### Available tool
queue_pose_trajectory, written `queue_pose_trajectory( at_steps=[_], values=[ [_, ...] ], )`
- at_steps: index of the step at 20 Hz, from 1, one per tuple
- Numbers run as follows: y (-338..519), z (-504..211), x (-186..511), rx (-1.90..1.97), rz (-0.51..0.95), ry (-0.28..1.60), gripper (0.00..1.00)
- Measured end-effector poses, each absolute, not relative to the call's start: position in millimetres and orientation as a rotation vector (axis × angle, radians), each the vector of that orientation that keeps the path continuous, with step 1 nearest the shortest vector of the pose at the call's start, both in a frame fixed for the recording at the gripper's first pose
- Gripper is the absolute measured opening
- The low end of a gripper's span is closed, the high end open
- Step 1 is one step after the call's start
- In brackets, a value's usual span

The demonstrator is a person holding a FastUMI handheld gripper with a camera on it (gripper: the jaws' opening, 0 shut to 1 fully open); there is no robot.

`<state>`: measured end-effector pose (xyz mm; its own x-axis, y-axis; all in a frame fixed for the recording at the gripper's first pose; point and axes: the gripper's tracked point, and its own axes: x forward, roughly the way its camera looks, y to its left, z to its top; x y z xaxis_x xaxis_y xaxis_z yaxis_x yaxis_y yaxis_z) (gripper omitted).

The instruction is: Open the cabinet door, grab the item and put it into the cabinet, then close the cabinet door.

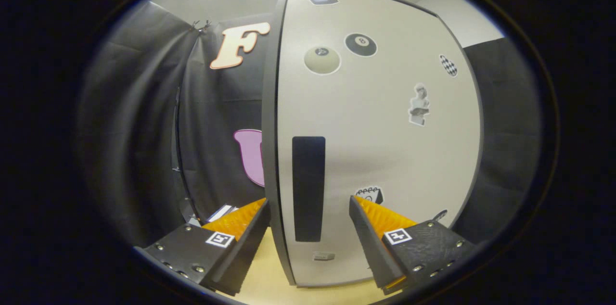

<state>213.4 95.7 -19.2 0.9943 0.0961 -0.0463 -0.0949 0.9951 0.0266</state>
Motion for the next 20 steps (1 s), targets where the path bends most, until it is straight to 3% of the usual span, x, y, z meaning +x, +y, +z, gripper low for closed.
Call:
queue_pose_trajectory(
  at_steps=[1,5,8,9,10,13,14,20],
  values=[
    [98,-20,218,0.030,0.101,0.053,0.97],
    [97,-22,230,0.042,0.091,0.059,0.54],
    [100,-21,227,0.054,0.090,0.055,0.31],
    [100,-21,227,0.061,0.088,0.057,0.31],
    [100,-22,226,0.073,0.086,0.053,0.25],
    [100,-23,222,0.086,0.097,0.068,0.25],
    [99,-22,222,0.094,0.105,0.070,0.17],
    [93,-18,192,0.110,0.104,0.076,0.17]
  ],
)
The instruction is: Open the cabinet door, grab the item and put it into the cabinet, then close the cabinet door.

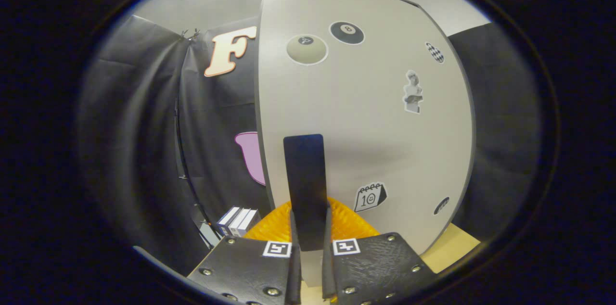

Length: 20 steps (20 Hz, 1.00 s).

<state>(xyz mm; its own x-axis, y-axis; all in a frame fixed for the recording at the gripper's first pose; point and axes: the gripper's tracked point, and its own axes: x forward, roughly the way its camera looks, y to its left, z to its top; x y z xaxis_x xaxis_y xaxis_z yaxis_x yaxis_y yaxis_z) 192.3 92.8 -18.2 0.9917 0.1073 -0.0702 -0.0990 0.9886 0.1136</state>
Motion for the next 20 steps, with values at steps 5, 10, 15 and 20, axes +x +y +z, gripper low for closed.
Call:
queue_pose_trajectory(
  at_steps=[5,10,15,20],
  values=[
    [84,-17,177,0.118,0.100,0.083,0.17],
    [70,-13,153,0.134,0.090,0.085,0.17],
    [47,-12,122,0.154,0.081,0.085,0.17],
    [20,-11,99,0.183,0.052,0.082,0.17]
  ],
)
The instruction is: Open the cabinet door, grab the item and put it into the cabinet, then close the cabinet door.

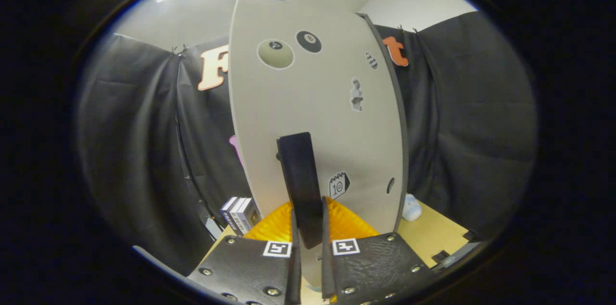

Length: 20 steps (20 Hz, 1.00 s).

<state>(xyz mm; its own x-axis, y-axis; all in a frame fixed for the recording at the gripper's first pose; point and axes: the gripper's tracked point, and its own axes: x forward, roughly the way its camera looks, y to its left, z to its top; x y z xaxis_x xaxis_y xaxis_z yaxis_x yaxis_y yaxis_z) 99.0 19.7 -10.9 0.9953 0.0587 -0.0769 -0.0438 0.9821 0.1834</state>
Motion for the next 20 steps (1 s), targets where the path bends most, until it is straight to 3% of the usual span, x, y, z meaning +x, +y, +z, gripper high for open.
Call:
queue_pose_trajectory(
  at_steps=[20],
  values=[
    [-80,-13,51,0.205,-0.047,0.065,0.13]
  ],
)
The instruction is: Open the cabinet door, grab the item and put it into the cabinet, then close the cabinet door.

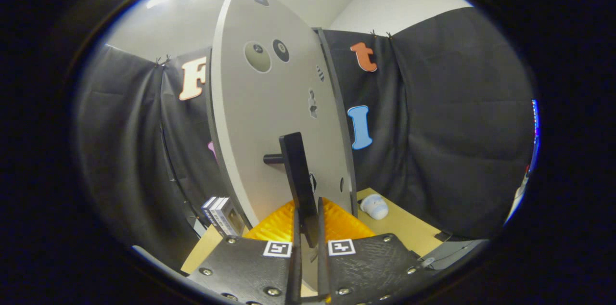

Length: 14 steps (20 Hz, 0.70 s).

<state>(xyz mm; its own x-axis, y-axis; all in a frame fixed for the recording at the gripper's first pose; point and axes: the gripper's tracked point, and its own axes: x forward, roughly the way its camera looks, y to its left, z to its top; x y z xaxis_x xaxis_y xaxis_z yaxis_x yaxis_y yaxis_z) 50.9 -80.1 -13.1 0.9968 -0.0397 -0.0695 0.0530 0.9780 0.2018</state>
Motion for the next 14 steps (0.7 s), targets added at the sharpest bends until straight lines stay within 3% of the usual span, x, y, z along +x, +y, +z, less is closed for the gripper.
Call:
queue_pose_trajectory(
  at_steps=[8,14],
  values=[
    [-140,-20,48,0.201,-0.153,0.071,0.13],
    [-171,-23,51,0.201,-0.091,0.079,0.06]
  ],
)
